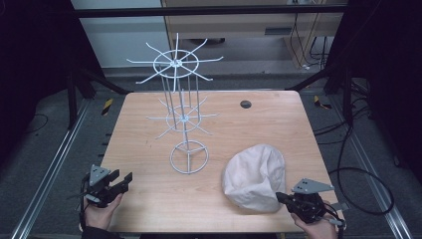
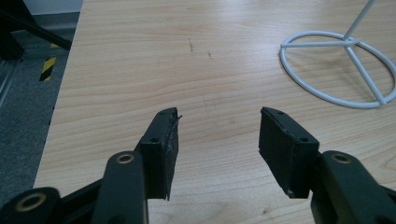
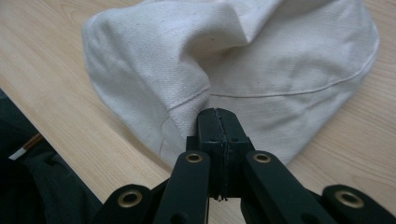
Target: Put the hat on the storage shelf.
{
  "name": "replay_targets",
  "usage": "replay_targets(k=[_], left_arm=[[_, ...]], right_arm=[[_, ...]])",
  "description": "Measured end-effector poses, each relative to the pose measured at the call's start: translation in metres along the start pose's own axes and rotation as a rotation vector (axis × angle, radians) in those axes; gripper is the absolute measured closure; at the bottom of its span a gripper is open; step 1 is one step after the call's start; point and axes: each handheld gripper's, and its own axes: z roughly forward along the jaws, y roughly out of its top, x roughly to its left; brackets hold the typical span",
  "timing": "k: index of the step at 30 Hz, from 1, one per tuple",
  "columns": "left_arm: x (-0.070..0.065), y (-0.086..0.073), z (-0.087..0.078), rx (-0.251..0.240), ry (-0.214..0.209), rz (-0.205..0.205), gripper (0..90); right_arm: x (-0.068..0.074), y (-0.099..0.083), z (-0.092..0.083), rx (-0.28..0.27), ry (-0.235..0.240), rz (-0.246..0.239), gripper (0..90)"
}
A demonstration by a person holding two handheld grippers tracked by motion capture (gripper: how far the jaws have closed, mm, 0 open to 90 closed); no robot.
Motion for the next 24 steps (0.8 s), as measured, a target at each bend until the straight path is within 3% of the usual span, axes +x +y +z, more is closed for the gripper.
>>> replay_targets(k=[13, 24], left_arm=[[-0.004, 0.001, 0.0, 0.013, -0.035, -0.002, 59.9], [-0.021, 0.003, 0.0, 0.027, -0.135, 0.021, 75.2]], right_arm=[[0.018, 0.006, 0.016, -0.002, 0.067, -0.008, 90.0], [0.026, 0.012, 0.029, -0.011, 0.069, -0.013, 89.9]])
